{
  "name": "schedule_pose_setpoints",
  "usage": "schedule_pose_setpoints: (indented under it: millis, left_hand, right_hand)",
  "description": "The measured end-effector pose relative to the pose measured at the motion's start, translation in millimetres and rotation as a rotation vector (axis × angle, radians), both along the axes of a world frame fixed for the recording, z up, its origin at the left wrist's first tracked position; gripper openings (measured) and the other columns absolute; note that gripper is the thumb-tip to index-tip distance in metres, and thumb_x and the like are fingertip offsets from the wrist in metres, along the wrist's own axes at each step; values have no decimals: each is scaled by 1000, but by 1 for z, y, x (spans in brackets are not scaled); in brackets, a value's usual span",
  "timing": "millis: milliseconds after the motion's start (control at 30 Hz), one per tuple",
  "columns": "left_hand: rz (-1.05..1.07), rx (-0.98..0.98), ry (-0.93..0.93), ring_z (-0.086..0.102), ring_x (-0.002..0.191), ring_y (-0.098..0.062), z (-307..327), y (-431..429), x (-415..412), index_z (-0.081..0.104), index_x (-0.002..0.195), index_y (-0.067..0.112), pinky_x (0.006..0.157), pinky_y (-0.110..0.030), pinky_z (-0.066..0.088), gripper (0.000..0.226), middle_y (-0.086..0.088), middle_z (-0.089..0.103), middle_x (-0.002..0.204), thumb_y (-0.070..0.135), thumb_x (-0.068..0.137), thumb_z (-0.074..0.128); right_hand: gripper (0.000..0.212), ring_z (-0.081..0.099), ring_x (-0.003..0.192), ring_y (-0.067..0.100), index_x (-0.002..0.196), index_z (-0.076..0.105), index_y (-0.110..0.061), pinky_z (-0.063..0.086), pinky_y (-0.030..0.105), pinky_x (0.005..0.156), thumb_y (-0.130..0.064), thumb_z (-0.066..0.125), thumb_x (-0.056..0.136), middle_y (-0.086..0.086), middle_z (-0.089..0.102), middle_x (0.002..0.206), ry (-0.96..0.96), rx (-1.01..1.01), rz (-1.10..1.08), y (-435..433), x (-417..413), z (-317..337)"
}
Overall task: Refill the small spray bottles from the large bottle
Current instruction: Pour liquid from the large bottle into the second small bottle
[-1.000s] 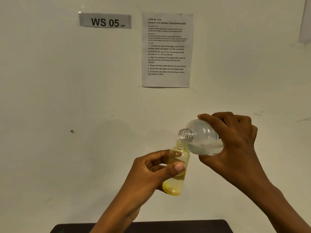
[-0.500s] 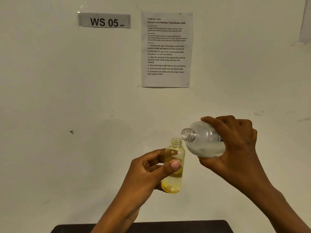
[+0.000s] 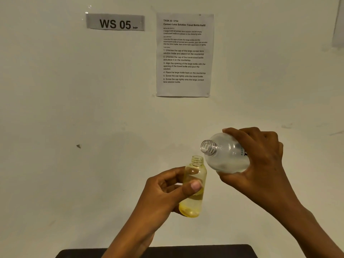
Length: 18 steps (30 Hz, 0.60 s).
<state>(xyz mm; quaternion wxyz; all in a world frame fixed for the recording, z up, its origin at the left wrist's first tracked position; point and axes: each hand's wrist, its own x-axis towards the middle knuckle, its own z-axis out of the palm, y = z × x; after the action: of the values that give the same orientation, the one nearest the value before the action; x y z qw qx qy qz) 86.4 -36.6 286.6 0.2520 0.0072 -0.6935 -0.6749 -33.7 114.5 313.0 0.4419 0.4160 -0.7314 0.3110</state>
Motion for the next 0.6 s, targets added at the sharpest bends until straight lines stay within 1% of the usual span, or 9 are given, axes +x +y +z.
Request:
schedule_pose_setpoints:
  millis: [100, 167, 233, 333, 467, 600]
  left_hand:
    - [0, -12, 2, 71, 82, -15, 0, -1, 0, 71, 87, 31, 56, -25, 55, 36, 3, 74, 92, 39, 52, 71]
    - [4, -16, -2, 71, 83, -16, -1, -1, -1, 70, 92, 30, 57, -25, 55, 36, 2, 74, 94, 39, 58, 76]
    - [4, -13, -3, 71, 82, -15, -1, -2, -1, 71, 91, 30, 56, -25, 55, 35, 2, 74, 94, 38, 57, 77]
    - [7, -21, -9, 71, 82, -15, -1, -2, -2, 70, 90, 31, 55, -24, 55, 38, 3, 74, 94, 37, 53, 70]
    - [14, -34, -15, 71, 85, -15, -2, -3, -2, 68, 92, 33, 57, -24, 56, 40, 4, 73, 96, 38, 52, 68]
    - [5, -24, -8, 71, 81, -13, -2, -3, -1, 71, 85, 33, 55, -23, 54, 33, 7, 74, 90, 38, 52, 71]
  right_hand:
    - [70, 36, 97, 17, 116, 44, -34, 19, 25, 76, -37, 69, 51, -2, 54, 104, 0, 9, -6, 0, -1, 0]
    - [70, 36, 96, 17, 116, 44, -34, 17, 23, 73, -37, 69, 51, -2, 54, 104, 4, 18, -17, -1, -1, 0]
    - [70, 36, 97, 17, 117, 45, -34, 17, 24, 74, -37, 69, 51, -2, 53, 104, 2, 16, -20, -1, -2, 0]
    - [70, 35, 97, 17, 117, 45, -34, 19, 26, 76, -36, 69, 51, -4, 53, 104, 1, 14, -18, -2, -2, 0]
    - [69, 35, 96, 17, 117, 46, -33, 16, 22, 73, -36, 69, 51, -3, 53, 104, 9, 24, -25, -2, -3, 0]
    - [70, 36, 98, 19, 116, 45, -34, 15, 21, 74, -35, 69, 51, -2, 54, 105, 10, 26, -37, -3, -3, 0]
